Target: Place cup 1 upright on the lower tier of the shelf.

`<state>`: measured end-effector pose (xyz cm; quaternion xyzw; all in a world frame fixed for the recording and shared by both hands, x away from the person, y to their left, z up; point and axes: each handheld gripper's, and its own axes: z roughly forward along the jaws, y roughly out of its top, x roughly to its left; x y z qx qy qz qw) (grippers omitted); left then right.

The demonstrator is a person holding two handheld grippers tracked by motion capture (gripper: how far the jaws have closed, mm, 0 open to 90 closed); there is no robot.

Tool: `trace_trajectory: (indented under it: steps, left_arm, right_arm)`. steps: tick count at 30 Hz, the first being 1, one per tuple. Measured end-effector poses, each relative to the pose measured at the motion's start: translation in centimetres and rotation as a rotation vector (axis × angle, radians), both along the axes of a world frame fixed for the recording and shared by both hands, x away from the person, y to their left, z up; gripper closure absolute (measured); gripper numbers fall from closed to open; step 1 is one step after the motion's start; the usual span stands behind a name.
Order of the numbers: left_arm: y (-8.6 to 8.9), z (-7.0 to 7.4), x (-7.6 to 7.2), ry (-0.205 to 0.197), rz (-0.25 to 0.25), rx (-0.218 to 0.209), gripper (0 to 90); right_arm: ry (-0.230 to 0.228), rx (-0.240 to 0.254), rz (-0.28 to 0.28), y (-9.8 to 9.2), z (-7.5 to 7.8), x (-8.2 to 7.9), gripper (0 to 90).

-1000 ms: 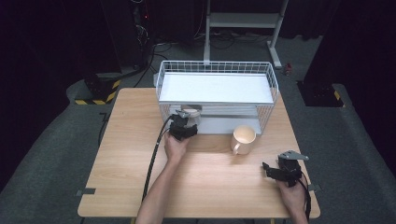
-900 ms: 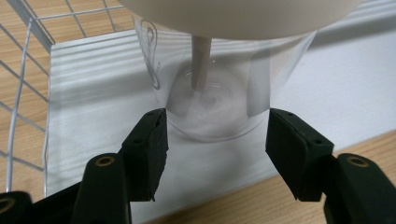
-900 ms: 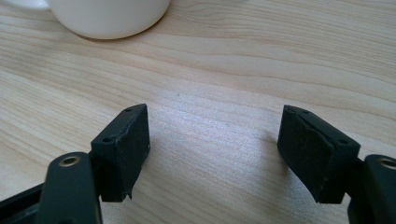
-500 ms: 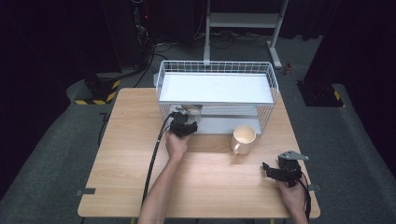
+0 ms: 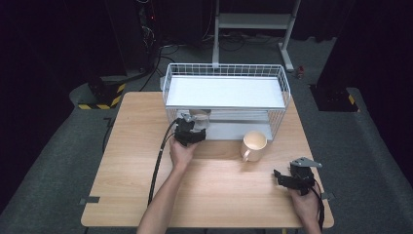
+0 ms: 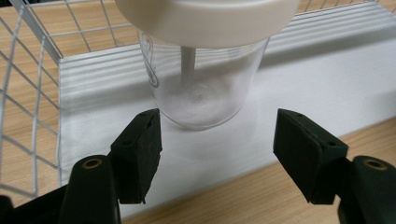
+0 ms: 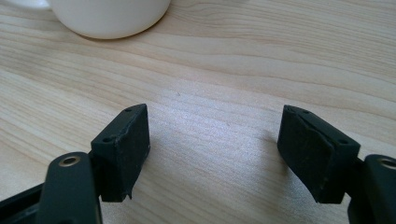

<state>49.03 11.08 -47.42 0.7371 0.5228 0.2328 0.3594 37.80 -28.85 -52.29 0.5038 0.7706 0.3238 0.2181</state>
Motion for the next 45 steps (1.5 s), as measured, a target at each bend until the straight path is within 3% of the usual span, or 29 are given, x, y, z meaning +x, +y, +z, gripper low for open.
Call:
trace_trajectory:
  steps: [13,22,24,29,33,37,45]
  left_arm:
    - [0.2,0.7,-3.0,-0.047,-0.051,0.006,31.6]
    - [0.6,1.7,-4.8,-0.049,-0.086,-0.034,30.2]
    - [0.4,1.9,-5.1,-0.068,-0.095,0.001,30.8]
    - [0.9,2.0,-5.7,-0.057,-0.095,-0.037,30.1]
    - [1.1,2.3,-6.5,-0.062,-0.104,-0.045,29.8]
    - [1.0,2.5,-7.2,-0.087,-0.111,-0.001,29.6]
    - [1.2,2.5,-8.3,-0.081,-0.125,-0.004,29.3]
  right_arm:
    - [0.000,0.000,0.000,0.0,0.0,0.0,25.4]
    - [0.000,0.000,0.001,0.0,0.0,0.0,25.4]
    - [0.000,-0.001,0.000,0.0,0.0,0.0,25.4]
    - [0.000,0.000,0.000,0.0,0.0,0.0,25.4]
    - [0.000,-0.001,0.000,0.0,0.0,0.0,25.4]
    - [0.000,0.000,0.000,0.0,0.0,0.0,25.4]
    - [0.000,-0.001,0.000,0.0,0.0,0.0,25.4]
